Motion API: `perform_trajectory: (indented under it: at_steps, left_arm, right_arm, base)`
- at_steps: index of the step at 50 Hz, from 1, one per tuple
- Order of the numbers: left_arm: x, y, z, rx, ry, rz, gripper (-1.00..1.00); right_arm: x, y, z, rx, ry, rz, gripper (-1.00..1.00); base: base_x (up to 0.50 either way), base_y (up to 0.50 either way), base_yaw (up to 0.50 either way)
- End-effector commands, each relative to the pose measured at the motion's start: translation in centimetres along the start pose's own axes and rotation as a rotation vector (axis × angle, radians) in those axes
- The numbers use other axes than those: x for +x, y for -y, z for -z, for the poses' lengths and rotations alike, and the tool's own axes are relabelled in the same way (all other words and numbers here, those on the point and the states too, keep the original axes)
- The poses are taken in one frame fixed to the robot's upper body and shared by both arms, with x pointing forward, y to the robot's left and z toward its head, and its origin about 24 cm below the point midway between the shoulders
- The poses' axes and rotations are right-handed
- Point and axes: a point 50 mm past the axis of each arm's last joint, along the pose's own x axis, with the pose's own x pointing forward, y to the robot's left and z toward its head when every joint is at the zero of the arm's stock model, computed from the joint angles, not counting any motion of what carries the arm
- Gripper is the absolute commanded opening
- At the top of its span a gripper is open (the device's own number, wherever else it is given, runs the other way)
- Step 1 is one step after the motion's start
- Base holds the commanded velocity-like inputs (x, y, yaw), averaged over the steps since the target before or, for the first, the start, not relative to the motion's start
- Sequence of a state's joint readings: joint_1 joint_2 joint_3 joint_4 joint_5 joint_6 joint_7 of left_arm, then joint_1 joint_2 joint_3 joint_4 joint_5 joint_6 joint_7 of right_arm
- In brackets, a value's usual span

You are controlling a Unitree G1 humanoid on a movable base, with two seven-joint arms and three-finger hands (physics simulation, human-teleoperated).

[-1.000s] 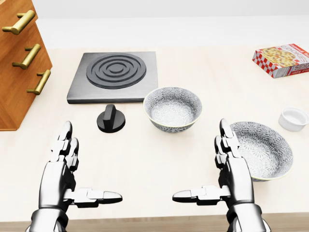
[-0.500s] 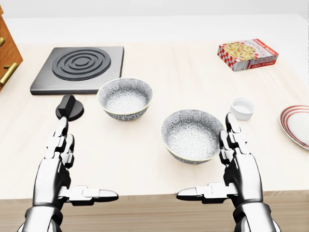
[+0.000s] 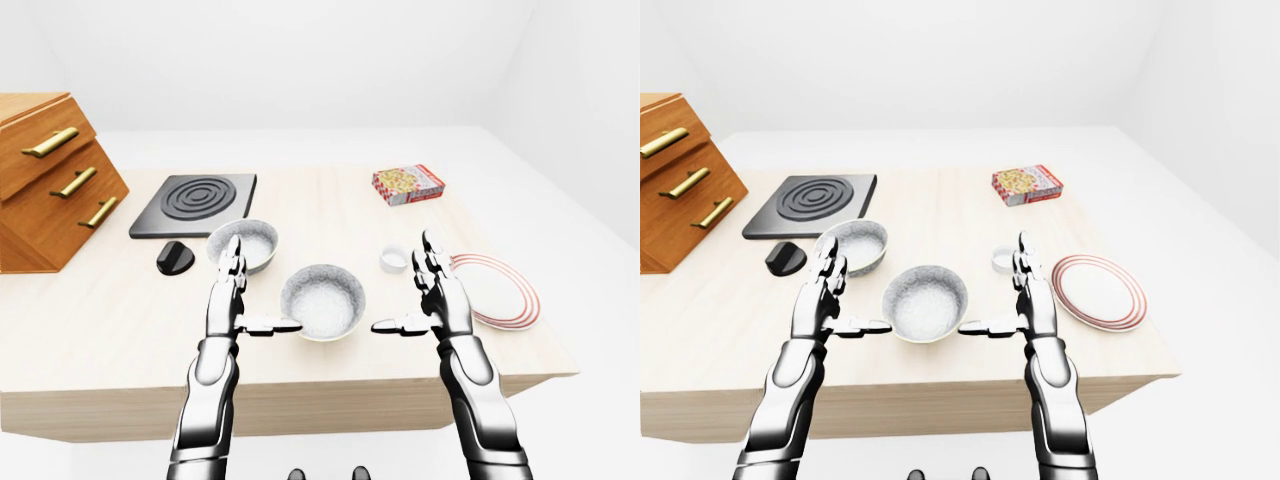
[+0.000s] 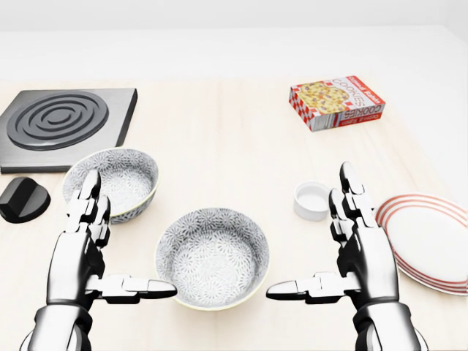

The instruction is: Pick the akita bowl from table center and place it on the plate.

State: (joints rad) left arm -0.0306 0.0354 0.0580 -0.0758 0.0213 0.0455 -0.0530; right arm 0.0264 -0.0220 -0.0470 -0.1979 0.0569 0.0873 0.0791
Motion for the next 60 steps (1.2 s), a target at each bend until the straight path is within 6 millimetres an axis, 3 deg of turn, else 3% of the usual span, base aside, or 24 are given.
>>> perform_trajectory:
  at_steps: [1, 39, 48, 53, 60]
  left_arm:
    - [0.3, -0.1, -0.4, 0.004, 0.003, -0.003, 1.00]
    - [-0.8, -0.6, 0.8, 0.016, -0.002, -0.015, 1.00]
    - [1.2, -2.4, -0.4, 0.116, 0.009, -0.088, 1.00]
    - [3.7, -4.7, -2.0, 0.298, 0.015, -0.166, 1.00]
    - [6.3, -6.2, -3.2, 0.526, 0.006, -0.202, 1.00]
  right_arm:
    - [0.3, -0.1, -0.6, -0.002, 0.025, -0.012, 1.00]
    - [-0.8, -0.2, 1.0, -0.034, -0.017, -0.001, 1.00]
    - [-0.6, -0.2, 0.7, -0.032, -0.018, -0.002, 1.00]
    - [-0.3, 0.0, 0.4, -0.031, -0.019, -0.001, 1.00]
    - [0.0, 0.2, 0.1, -0.029, -0.005, 0.000, 1.00]
  base:
    - [0.48, -0.14, 0.00]
    - [0.12, -0.05, 0.00]
    - [0.00, 0.00, 0.00]
    - [0.00, 0.00, 0.00]
    - [0.00, 0.00, 0.00]
